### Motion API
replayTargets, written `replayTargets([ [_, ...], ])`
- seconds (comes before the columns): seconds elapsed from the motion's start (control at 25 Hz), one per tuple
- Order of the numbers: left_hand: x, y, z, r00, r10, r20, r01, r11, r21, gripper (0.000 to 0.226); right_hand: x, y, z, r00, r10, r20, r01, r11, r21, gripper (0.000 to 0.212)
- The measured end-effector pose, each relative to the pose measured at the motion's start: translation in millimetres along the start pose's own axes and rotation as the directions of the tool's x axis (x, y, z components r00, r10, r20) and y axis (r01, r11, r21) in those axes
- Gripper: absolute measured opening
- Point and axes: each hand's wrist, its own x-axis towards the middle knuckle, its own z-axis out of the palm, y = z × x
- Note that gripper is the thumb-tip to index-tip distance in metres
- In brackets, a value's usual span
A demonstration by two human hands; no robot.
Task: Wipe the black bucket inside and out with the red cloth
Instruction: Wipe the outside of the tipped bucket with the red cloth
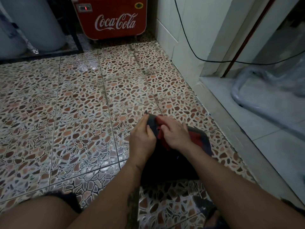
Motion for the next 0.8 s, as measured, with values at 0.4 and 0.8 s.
replayTargets([
  [0.4, 11, 6, 0, 0.989, -0.128, 0.077, 0.135, 0.986, -0.097, 0.045, -68, 64, -30, 0.978, 0.125, -0.167, -0.127, 0.992, 0.004, 0.064],
  [0.8, 33, 7, 8, 0.97, -0.243, 0.029, 0.242, 0.97, 0.017, 0.049, -73, 12, 24, 0.977, -0.156, -0.143, 0.158, 0.987, 0.002, 0.066],
])
